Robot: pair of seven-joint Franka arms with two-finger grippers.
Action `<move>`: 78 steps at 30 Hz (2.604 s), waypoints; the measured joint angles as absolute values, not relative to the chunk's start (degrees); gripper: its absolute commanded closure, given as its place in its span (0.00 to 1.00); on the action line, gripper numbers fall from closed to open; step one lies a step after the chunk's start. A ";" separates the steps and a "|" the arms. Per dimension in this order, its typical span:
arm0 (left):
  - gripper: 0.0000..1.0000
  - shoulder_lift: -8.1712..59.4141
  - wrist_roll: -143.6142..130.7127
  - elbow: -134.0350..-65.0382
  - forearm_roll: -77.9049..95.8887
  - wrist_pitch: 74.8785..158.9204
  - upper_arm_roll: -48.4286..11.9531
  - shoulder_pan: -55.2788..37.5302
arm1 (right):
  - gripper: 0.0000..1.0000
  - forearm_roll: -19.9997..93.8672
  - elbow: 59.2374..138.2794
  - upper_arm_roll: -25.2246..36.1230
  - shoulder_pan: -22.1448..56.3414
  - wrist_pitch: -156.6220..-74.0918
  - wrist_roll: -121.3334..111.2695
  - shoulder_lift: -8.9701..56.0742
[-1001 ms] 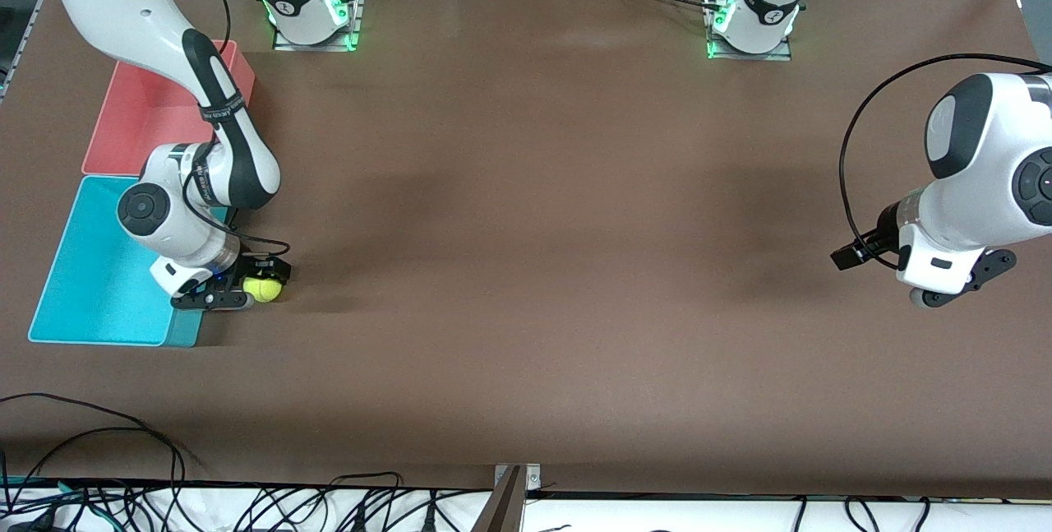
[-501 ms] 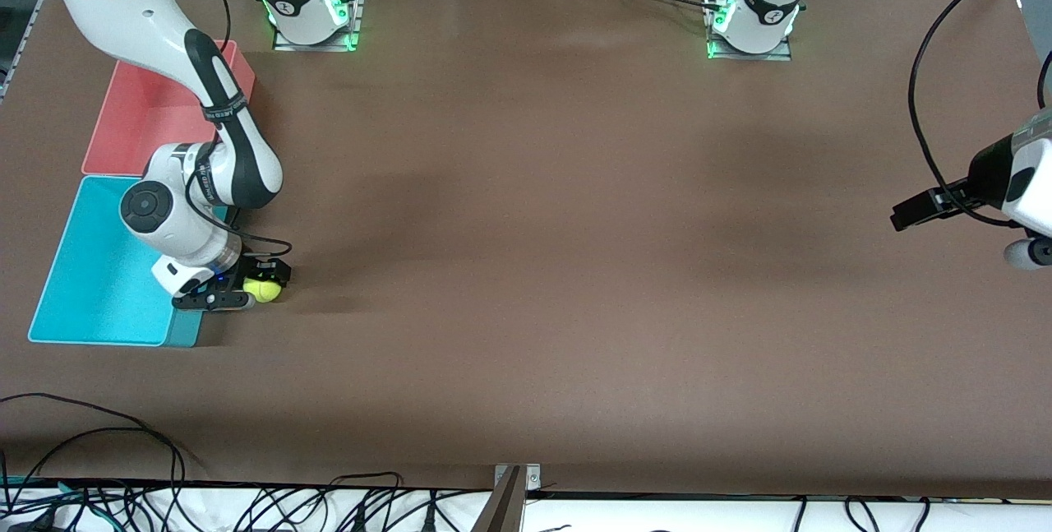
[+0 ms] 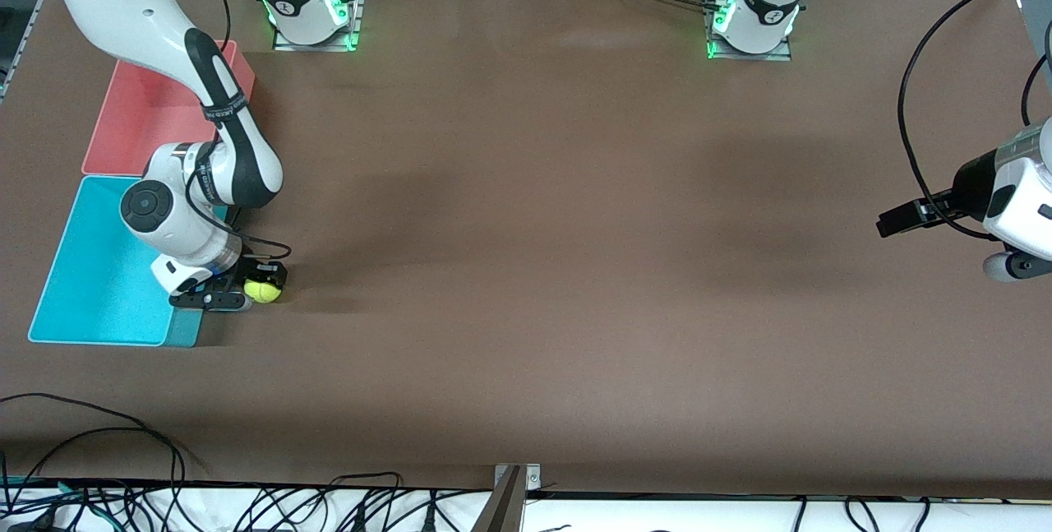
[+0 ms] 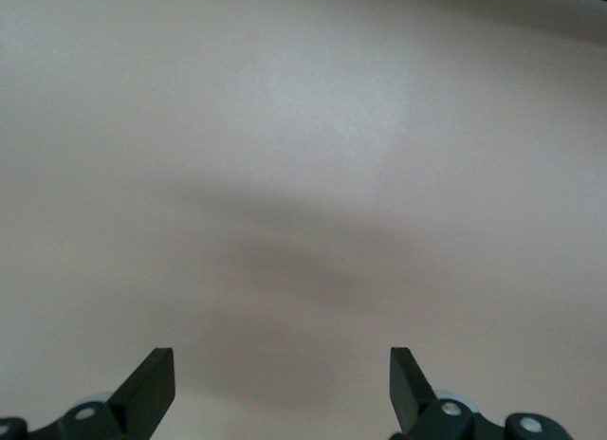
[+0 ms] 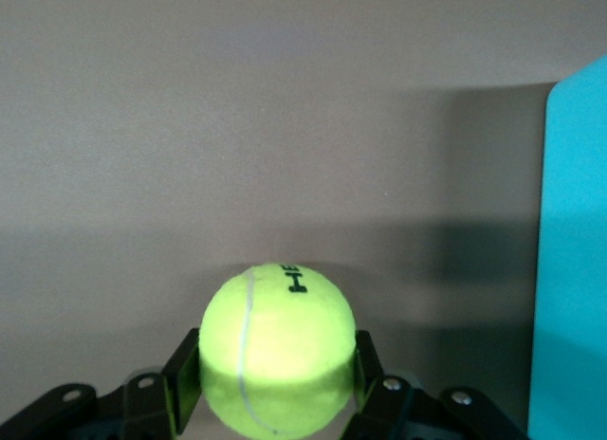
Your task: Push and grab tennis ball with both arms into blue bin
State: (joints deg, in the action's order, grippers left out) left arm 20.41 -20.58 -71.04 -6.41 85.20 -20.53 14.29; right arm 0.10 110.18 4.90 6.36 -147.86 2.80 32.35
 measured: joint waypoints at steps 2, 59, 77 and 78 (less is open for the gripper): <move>0.00 20.41 -20.52 -71.02 -6.27 85.20 -20.53 14.30 | 0.87 0.10 110.15 4.90 6.37 -147.88 2.80 32.15; 0.00 10.31 -10.88 -76.96 1.16 85.01 -3.19 4.22 | 0.57 0.06 124.96 21.14 4.46 -146.45 -12.66 23.76; 0.00 0.46 -10.85 -90.08 1.25 90.29 3.64 -5.41 | 0.00 0.06 124.69 21.24 4.46 -146.78 -12.60 23.04; 0.00 0.47 -10.85 -90.10 1.25 90.36 3.77 -5.57 | 0.00 0.06 124.60 21.24 4.46 -146.78 -12.60 22.94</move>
State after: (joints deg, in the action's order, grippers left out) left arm 0.47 -10.85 -90.10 1.25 90.36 3.77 -5.57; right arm 0.06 124.60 21.24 4.46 -146.78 -12.60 22.94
